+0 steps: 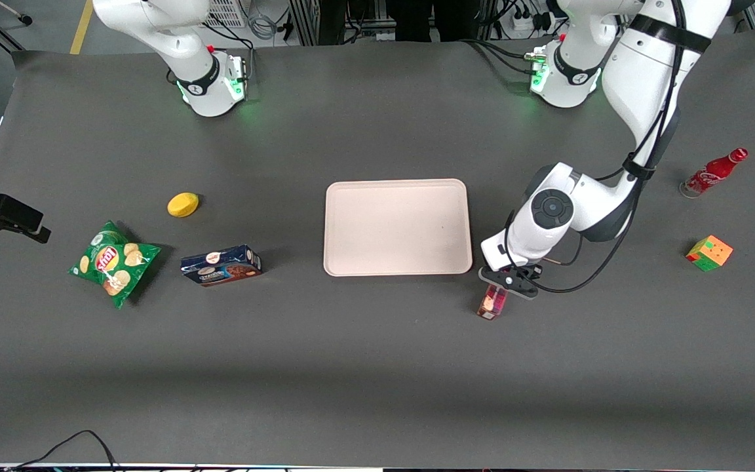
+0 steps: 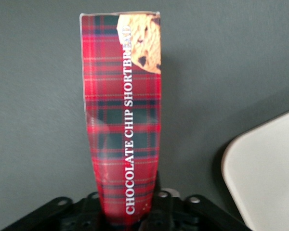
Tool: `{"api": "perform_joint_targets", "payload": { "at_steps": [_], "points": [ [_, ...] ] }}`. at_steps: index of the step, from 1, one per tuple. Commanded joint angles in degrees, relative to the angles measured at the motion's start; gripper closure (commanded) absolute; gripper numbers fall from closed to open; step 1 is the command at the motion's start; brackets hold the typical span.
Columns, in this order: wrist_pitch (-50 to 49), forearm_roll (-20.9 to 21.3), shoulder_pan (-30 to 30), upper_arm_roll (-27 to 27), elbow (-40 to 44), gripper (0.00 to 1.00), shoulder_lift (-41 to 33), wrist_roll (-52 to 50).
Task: Place red cookie box on tray
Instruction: 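Close the left gripper on the box end and lift it upright, then carry the held box with the left gripper over the white tray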
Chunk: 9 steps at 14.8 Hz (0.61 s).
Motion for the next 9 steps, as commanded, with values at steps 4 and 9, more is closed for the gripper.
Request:
{"api": "perform_joint_targets", "payload": {
  "at_steps": [4,9],
  "points": [
    [-20.16,-0.18,0.77,0.2,12.85,1.0,-4.52,4.64],
    [-31.43,-8.87,0.51,-0.24,18.74,1.0,-10.85,4.47]
  ]
}}
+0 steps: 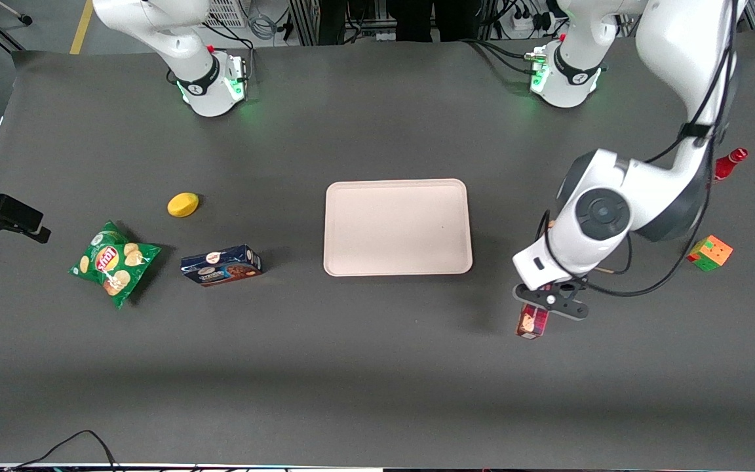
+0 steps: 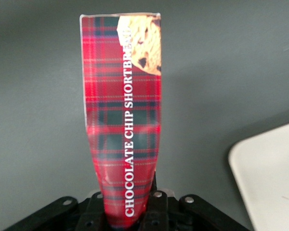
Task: Place red cookie box on tray
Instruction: 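Carry the held box with the left gripper over the white tray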
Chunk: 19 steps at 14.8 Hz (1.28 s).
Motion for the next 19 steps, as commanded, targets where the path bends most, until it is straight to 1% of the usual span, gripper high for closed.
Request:
{"api": "perform_joint_targets", "payload": {
  "at_steps": [1,3,4,7,8,10,12,14,16,18,19],
  "points": [
    [-6.92,-5.69,-0.6,-0.94,2.84,1.0,-4.99,0.03],
    [-10.43,-10.26,-0.77,-2.0,4.42,1.0,-5.88,-4.61],
    [-11.58,-11.07,-0.86,-3.13,4.69,1.0,-6.06,-7.77],
    [-12.29,-10.99,-1.04,-8.32,4.52,1.0,-5.89,-23.48],
    [-12.12,-10.46,-1.39,-9.81,4.35,1.0,-5.45,-27.27],
    [-10.55,-10.46,-1.57,-11.75,2.43,1.0,-4.75,-32.91],
    [-3.9,-10.11,-1.74,-13.51,-3.7,1.0,-4.48,-34.69],
    [4.54,-8.71,-1.83,-13.61,-10.65,1.0,-4.39,-34.61],
    [9.66,-6.69,-2.35,-13.61,-14.62,1.0,-4.21,-36.09],
    [14.31,-2.75,-2.97,-13.61,-17.7,1.0,-3.17,-38.29],
    [17.73,-1.33,-3.23,-13.61,-19.02,1.0,-2.55,-41.6]
  ]
}}
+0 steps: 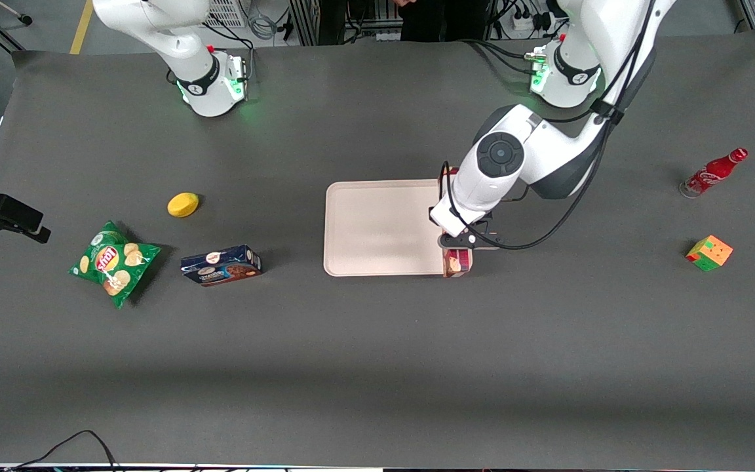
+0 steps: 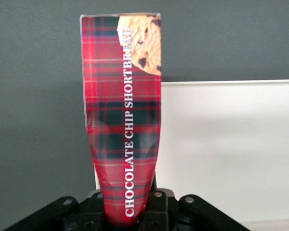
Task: Place red cookie box on tray
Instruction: 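Carry the held box with the left gripper over the white tray, then lower the box onto the tray and open the left gripper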
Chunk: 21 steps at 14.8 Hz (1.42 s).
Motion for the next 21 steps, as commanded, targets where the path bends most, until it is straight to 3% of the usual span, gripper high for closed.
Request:
{"api": "perform_joint_targets", "payload": {
  "at_steps": [1,6,21],
  "points": [
    [8.23,5.8,-0.98,-0.15,-4.36,1.0,0.85,-8.72],
    [8.52,14.59,-1.6,-0.24,-4.97,1.0,4.2,-14.81],
    [14.58,15.66,-1.42,-1.2,-10.16,1.0,4.47,-14.99]
  ]
}}
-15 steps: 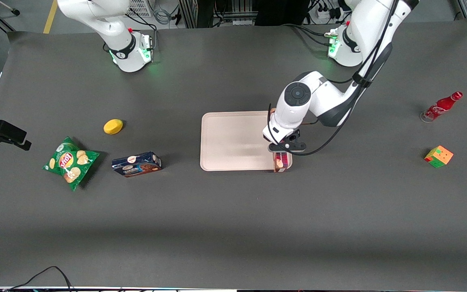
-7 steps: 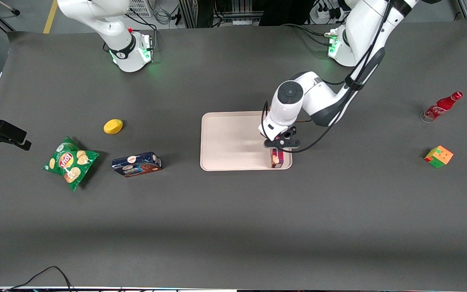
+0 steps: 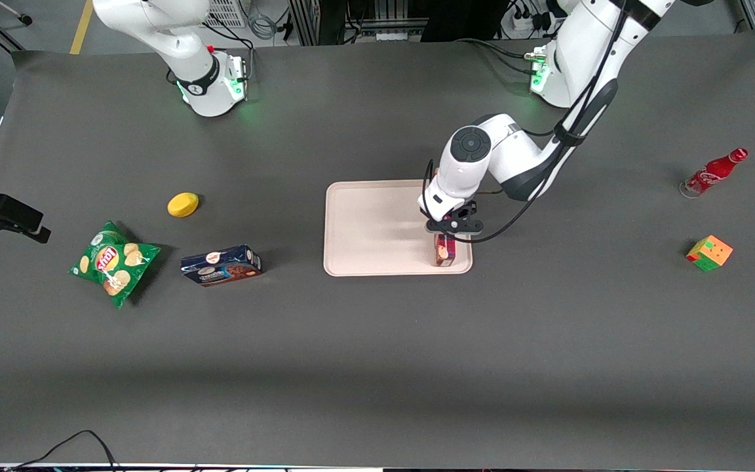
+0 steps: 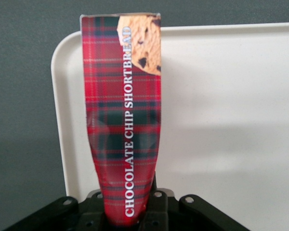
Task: Place red cookie box on tray
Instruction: 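Lower the box onto the tray and open the left gripper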
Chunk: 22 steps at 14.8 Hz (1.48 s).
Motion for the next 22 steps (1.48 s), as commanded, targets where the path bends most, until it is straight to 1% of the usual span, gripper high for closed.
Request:
{"api": "perform_joint_targets", "payload": {
  "at_steps": [1,3,5,10,11,12,13,14,18,22],
  "points": [
    [0.77,1.27,-0.05,0.09,-0.31,1.0,-0.9,-1.68],
    [0.77,1.96,0.04,0.26,0.04,1.0,-0.82,-1.68],
    [1.03,3.72,0.13,0.44,0.22,1.0,-0.73,-1.68],
    [1.3,3.82,0.3,0.62,0.75,1.0,-0.38,-1.68],
    [1.56,3.82,0.39,0.7,0.84,0.82,-0.11,-1.68],
    [1.56,3.82,0.48,0.7,1.01,0.52,0.06,-1.68],
    [1.56,3.82,0.48,0.7,1.1,0.25,0.06,-1.68],
    [1.56,3.82,0.57,0.7,1.19,0.0,0.06,-1.68],
    [1.39,3.82,0.66,1.06,1.8,0.0,-0.02,-1.59],
    [-2.47,3.73,1.09,0.97,4.08,0.0,-2.21,-0.97]
  ]
}}
